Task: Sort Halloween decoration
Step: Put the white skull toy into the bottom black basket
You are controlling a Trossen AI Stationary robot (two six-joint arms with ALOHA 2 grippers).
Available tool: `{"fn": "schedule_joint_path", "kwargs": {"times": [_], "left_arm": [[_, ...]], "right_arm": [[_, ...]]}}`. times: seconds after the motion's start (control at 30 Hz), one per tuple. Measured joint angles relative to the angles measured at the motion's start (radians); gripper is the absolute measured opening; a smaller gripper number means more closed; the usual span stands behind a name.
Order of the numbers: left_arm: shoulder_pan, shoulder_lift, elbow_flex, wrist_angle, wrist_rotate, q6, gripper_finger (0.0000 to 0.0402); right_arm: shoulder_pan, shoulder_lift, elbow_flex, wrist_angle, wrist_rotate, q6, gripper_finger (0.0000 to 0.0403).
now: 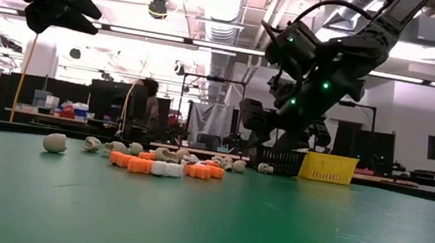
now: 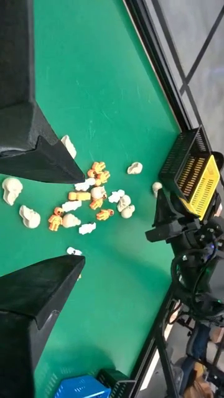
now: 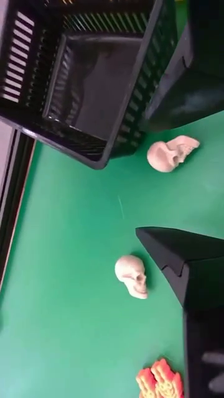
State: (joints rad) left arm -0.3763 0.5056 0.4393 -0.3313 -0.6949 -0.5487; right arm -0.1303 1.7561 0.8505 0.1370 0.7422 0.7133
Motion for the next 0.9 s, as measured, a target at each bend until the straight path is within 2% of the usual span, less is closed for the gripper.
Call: {"fn": "schedule_joint_path", "kwargs": {"times": [0.37, 0.67, 0.9], "left_arm": [[0.0, 0.0, 0.0, 0.0, 0.0, -0.028, 0.0189], [0.0, 0.007, 0.0, -0.002, -0.001, -0.037, 0.0189], [0.0, 0.021, 0.0, -0.019, -0.007, -0.038, 0.0189]], "right_arm": [[-0.01, 0.003, -0.026, 0.032, -0.036, 0.009, 0.026], [-0.016, 0.152, -0.024, 0.207, -0.051, -0.007, 0.026], [-0.014, 0.178, -0.023, 0.224, -0.036, -0.004, 0.0256]]}}
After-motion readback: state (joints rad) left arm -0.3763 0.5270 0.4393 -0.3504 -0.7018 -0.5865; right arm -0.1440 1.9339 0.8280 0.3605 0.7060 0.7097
